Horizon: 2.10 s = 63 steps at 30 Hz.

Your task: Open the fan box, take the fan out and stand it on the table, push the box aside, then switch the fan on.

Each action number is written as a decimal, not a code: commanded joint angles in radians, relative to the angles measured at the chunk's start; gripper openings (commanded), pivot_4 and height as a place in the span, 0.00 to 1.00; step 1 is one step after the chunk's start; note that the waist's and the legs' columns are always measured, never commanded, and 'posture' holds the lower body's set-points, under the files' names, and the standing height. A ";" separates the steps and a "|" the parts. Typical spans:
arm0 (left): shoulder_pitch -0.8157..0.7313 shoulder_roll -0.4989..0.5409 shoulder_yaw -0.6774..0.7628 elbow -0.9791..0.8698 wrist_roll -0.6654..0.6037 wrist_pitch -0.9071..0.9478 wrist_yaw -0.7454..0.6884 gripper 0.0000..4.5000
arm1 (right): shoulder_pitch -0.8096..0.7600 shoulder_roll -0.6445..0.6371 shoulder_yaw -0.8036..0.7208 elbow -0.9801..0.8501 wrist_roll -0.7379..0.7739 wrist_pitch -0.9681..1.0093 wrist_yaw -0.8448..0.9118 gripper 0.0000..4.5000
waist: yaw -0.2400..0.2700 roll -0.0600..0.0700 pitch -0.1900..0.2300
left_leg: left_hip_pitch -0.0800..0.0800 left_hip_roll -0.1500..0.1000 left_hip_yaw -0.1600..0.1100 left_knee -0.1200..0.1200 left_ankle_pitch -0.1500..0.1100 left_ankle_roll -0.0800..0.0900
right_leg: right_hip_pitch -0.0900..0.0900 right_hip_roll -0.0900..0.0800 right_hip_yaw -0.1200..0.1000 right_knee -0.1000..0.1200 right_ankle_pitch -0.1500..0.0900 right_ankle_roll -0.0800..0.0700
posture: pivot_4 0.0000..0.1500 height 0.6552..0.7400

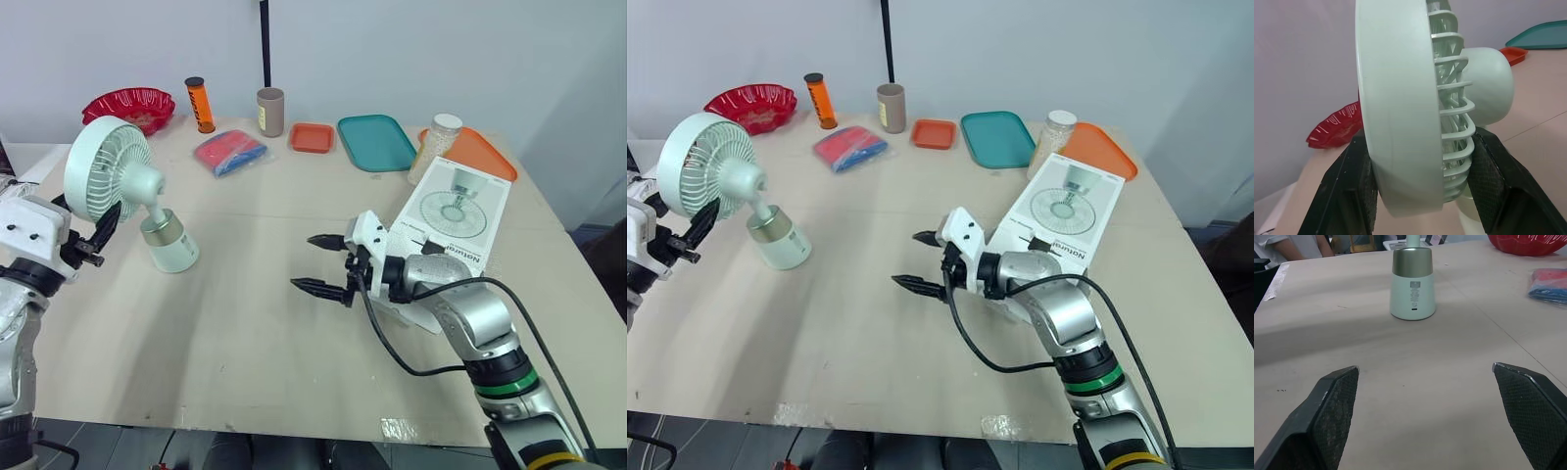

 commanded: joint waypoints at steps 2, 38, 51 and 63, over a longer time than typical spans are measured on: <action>-0.002 -0.001 0.039 -0.127 -0.163 0.091 -0.035 0.45 | -0.031 0.015 -0.003 -0.013 -0.008 -0.028 0.002 1.00 | 0.000 -0.001 0.000 | 0.000 0.000 0.000 0.000 0.000 0.000 | 0.000 0.000 0.000 0.000 0.000 0.000 | 1.00 0.99; -0.106 -0.087 -0.222 -0.441 -0.312 0.369 0.077 0.45 | -0.218 0.231 -0.045 -0.009 0.012 0.300 -0.292 1.00 | 0.000 -0.004 0.003 | -0.003 0.000 -0.004 0.000 0.001 -0.001 | -0.001 0.000 -0.003 0.000 0.000 -0.001 | 1.00 0.99; -0.079 -0.116 -0.232 -0.472 -0.286 0.373 0.075 0.45 | -0.207 0.218 -0.016 -0.077 0.065 0.348 -0.262 1.00 | 0.000 -0.004 0.004 | -0.004 0.000 -0.004 0.000 0.001 -0.001 | -0.003 0.000 -0.003 0.000 0.000 -0.001 | 1.00 0.99; -0.120 -0.132 -0.252 -0.435 -0.258 0.373 0.080 0.45 | -0.223 0.230 0.012 -0.026 0.033 0.351 -0.294 0.60 | 0.000 -0.004 0.003 | -0.008 0.000 -0.005 0.001 0.001 -0.002 | -0.007 0.000 -0.004 0.000 0.001 -0.001 | 1.00 0.99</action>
